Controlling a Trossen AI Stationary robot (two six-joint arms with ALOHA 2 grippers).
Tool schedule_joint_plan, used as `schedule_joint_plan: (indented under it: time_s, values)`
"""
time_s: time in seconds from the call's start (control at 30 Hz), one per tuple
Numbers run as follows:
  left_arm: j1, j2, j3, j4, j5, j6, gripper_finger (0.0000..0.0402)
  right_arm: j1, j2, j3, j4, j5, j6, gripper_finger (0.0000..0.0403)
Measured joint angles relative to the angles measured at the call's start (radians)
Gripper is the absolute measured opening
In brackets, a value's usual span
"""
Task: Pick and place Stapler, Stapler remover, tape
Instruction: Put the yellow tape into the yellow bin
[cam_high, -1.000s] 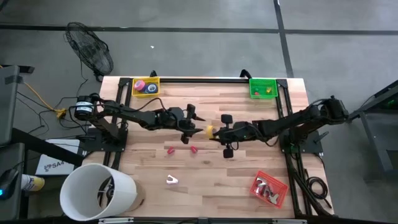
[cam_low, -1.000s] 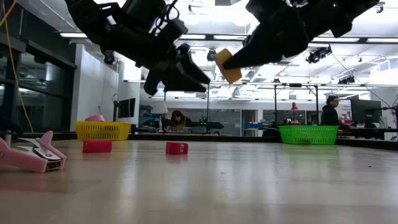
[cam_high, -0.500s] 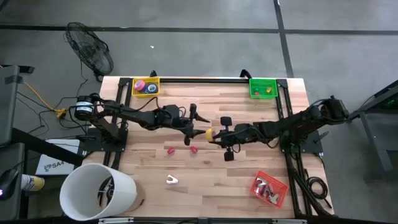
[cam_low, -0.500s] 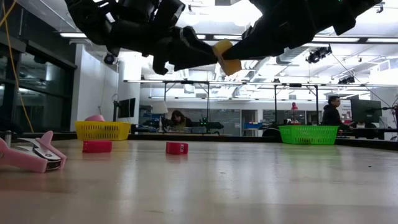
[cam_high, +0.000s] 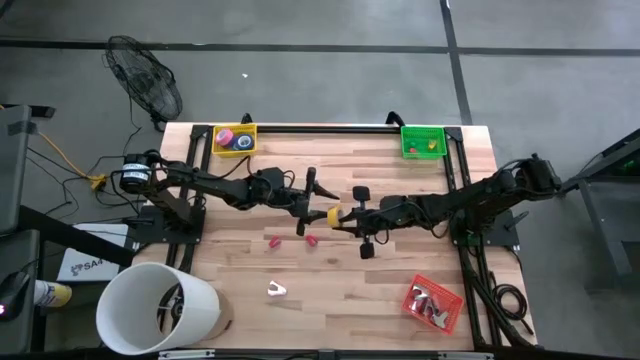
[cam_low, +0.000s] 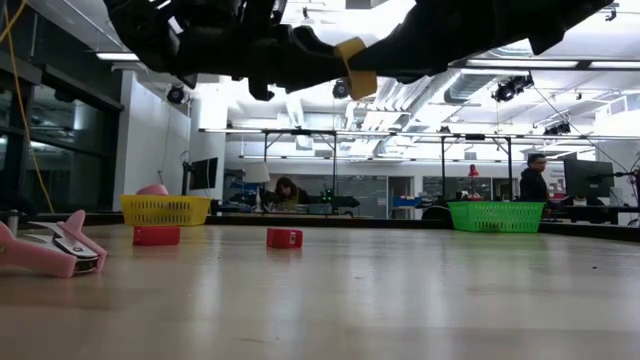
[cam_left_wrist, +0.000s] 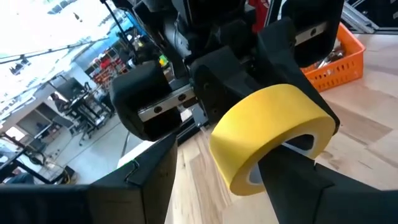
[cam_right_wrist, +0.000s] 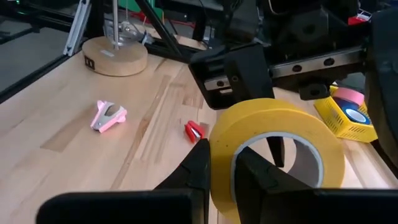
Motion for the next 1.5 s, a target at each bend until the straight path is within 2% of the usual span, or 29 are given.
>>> schedule_joint_plan:
  time_s: [0.17, 0.43, 0.57, 0.67, 0.83, 0.97, 1.1, 1.2, 1.33, 1.5]
  values:
    - [-0.008, 0.0, 0.0, 0.028, 0.004, -0.014, 0.0172, 0.0, -0.001, 0.001, 0.004, 0.002, 0.003, 0.0032]
    - [-0.014, 0.002, -0.001, 0.034, -0.015, 0.014, 0.0035, -0.001, -0.002, 0.002, 0.007, 0.013, 0.011, 0.0032]
    - [-0.012, 0.002, -0.001, 0.033, -0.015, 0.018, 0.0035, 0.0, -0.001, 0.002, 0.005, 0.051, 0.017, 0.0037]
    - [-0.012, 0.001, 0.002, 0.02, -0.019, 0.018, 0.0034, 0.0, 0.001, 0.002, -0.002, 0.055, 0.039, 0.007]
    - [-0.012, -0.002, 0.003, -0.027, -0.105, 0.017, 0.0034, 0.0, -0.004, -0.002, -0.013, 0.066, 0.068, 0.013]
    - [-0.012, -0.002, 0.003, -0.064, -0.197, 0.017, 0.0034, 0.0, -0.035, -0.002, -0.043, 0.141, 0.105, 0.0163]
    - [-0.012, -0.003, 0.004, -0.114, -0.333, 0.017, 0.0034, -0.001, -0.08, -0.002, -0.112, 0.265, 0.127, 0.0181]
    - [-0.011, -0.002, 0.003, -0.164, -0.493, 0.016, 0.0034, 0.0, -0.102, -0.002, -0.143, 0.366, 0.166, 0.0184]
    - [-0.011, -0.002, 0.003, -0.23, -0.774, 0.009, 0.0034, -0.001, -0.104, -0.002, -0.184, 0.455, 0.195, 0.0185]
    - [-0.01, -0.002, 0.003, -0.313, -1.16, -0.004, 0.0034, -0.001, -0.103, -0.002, -0.204, 0.489, 0.196, 0.0184]
